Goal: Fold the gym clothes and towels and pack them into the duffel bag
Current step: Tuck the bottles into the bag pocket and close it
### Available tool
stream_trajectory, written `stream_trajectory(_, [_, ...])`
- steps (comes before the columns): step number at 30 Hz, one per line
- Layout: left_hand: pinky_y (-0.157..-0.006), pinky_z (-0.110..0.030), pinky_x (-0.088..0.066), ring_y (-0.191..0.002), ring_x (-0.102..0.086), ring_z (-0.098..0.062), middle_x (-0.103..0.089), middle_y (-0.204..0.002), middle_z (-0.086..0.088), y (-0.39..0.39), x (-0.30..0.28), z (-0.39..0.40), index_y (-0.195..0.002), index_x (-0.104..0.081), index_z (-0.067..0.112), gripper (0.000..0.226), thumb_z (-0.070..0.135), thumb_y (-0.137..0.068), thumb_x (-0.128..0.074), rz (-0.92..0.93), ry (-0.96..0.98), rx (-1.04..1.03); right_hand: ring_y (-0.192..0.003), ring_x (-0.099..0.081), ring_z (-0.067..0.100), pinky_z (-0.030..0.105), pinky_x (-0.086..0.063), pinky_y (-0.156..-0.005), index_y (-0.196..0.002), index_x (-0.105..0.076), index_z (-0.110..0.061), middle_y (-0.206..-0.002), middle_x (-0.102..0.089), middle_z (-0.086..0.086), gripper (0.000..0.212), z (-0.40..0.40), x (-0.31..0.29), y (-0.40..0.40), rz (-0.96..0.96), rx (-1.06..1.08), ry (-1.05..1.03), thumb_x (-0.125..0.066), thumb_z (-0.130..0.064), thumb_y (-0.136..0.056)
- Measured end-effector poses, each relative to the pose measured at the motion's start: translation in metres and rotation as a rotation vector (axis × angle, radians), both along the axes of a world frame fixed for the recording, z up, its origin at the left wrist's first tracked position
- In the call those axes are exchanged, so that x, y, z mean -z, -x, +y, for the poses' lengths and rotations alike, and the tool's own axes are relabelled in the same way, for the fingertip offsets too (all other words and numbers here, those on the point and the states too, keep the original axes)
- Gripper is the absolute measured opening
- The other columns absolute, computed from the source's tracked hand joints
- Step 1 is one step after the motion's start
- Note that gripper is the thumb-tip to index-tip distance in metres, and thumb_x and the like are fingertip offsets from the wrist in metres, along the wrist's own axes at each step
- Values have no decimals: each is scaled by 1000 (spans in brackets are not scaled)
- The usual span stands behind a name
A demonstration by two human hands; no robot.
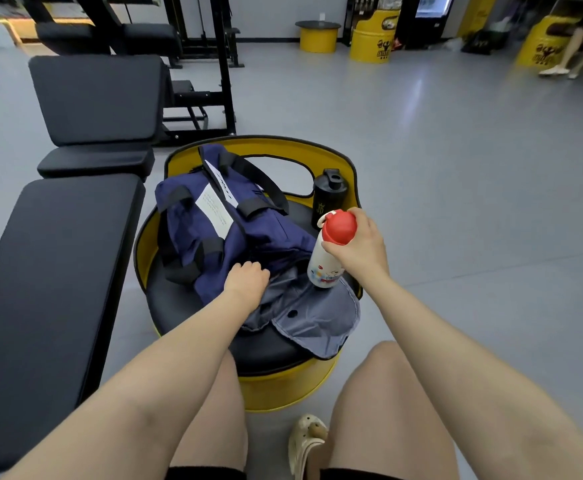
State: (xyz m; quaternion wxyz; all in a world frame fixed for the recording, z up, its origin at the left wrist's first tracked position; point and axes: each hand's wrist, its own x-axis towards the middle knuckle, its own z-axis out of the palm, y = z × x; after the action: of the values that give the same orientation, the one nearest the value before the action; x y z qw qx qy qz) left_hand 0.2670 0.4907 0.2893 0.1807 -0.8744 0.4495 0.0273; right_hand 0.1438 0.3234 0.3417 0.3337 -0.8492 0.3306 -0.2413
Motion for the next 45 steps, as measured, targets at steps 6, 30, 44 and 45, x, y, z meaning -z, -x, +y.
stream_trajectory(6, [-85,-35,-39,-110,-55,-28,-46,-126,-11,-11,24,-13,-125,-42,9,31,12,-95,-48,-14,45,-36,-113,-51,22,33,-47,-88,-133,-42,-25,-129,-48,-1,72,13,29,-19,-52,16,-20,-79,-36,-72])
stream_trajectory(30, [-67,-36,-34,-99,-58,-36,-60,-113,-9,-27,-4,-38,-117,-47,14,28,30,-103,-30,63,406,-36,-115,-47,14,21,-39,-87,-136,-41,-22,-135,-44,-2,74,12,51,-26,-214,-26,-94,-80,-34,-74])
stream_trajectory(44, [-65,-35,-36,-91,-58,-35,-62,-101,-13,-42,-71,-75,-104,-50,8,20,24,-102,-38,239,672,-53,-130,-40,20,24,-35,-96,-146,-28,-26,-146,-35,0,65,-6,49,-43,76,-385,-192,-61,-37,-91])
stream_trajectory(45, [-65,-35,-36,-91,-58,-34,-63,-101,-12,-43,-73,-78,-104,-50,9,19,25,-101,-39,241,678,-40,-127,-43,21,27,-38,-96,-143,-31,-25,-142,-41,1,64,-7,48,-46,62,-351,-226,-64,-37,-89])
